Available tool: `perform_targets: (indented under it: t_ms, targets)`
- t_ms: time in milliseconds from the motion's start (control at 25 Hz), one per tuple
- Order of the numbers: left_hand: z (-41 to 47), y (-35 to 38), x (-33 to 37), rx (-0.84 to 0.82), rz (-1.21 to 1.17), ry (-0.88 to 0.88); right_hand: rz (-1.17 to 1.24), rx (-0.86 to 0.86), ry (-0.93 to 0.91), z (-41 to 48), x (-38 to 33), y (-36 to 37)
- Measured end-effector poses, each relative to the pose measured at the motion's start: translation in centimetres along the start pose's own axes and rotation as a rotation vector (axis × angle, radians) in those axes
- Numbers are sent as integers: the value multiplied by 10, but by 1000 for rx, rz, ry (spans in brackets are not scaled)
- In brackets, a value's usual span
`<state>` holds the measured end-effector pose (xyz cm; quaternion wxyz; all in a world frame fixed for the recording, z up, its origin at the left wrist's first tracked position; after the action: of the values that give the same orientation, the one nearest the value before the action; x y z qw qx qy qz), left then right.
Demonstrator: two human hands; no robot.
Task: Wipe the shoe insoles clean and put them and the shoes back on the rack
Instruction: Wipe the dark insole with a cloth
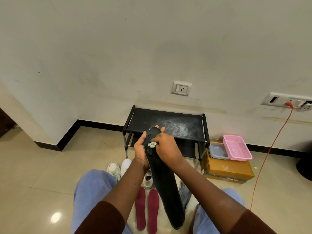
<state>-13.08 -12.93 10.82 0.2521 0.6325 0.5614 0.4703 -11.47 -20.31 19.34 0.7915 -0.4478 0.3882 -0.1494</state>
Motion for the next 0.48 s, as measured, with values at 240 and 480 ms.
perform_targets:
  t_ms: [240, 480]
  targets:
    - [4, -9, 7, 67, -36, 41, 159, -297, -31, -2, -2, -7]
    - [-7, 8, 10, 95, 106, 39, 327, 73, 248, 14, 11, -19]
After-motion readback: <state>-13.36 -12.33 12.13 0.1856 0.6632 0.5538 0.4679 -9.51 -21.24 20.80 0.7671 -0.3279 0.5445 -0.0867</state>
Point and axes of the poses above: each hand's wrist, its own z-axis towards the middle knuckle, its own y-axis out of the palm, x = y × z, the point moved 3 cm from there along z, towards the middle knuckle, and after that the axes turned 15 degrees about x, right-handed, at the moved point
